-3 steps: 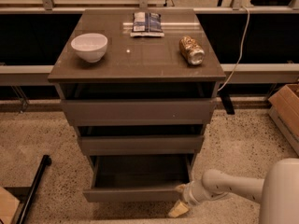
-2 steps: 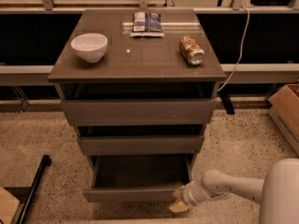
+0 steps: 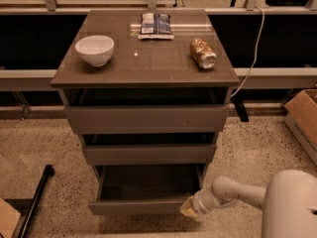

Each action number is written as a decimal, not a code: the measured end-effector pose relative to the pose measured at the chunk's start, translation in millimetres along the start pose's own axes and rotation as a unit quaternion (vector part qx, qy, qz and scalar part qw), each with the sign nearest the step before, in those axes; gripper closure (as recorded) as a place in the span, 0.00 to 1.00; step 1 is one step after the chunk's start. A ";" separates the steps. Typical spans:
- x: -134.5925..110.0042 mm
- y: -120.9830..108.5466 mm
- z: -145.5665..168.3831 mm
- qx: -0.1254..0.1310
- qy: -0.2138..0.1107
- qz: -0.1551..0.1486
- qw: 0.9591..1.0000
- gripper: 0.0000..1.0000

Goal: Close bottom drawer

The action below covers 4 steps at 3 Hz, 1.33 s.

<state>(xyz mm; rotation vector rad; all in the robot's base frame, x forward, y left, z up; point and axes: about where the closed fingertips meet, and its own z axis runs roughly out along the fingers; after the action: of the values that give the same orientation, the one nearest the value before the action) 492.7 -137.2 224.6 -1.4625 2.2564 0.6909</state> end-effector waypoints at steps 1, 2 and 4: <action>8.1 -33.5 14.1 -0.001 -0.009 0.006 1.000 1.00; 7.7 -59.9 15.9 0.011 -0.018 0.003 1.000 1.00; -2.2 -85.1 10.4 0.041 -0.014 -0.008 0.999 1.00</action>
Offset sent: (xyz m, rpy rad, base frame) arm 0.0997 -0.0352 -0.0359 0.0294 -0.0855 -0.0542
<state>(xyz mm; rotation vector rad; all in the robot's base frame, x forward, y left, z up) 572.0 -158.7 200.1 -1.4214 2.2221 0.6045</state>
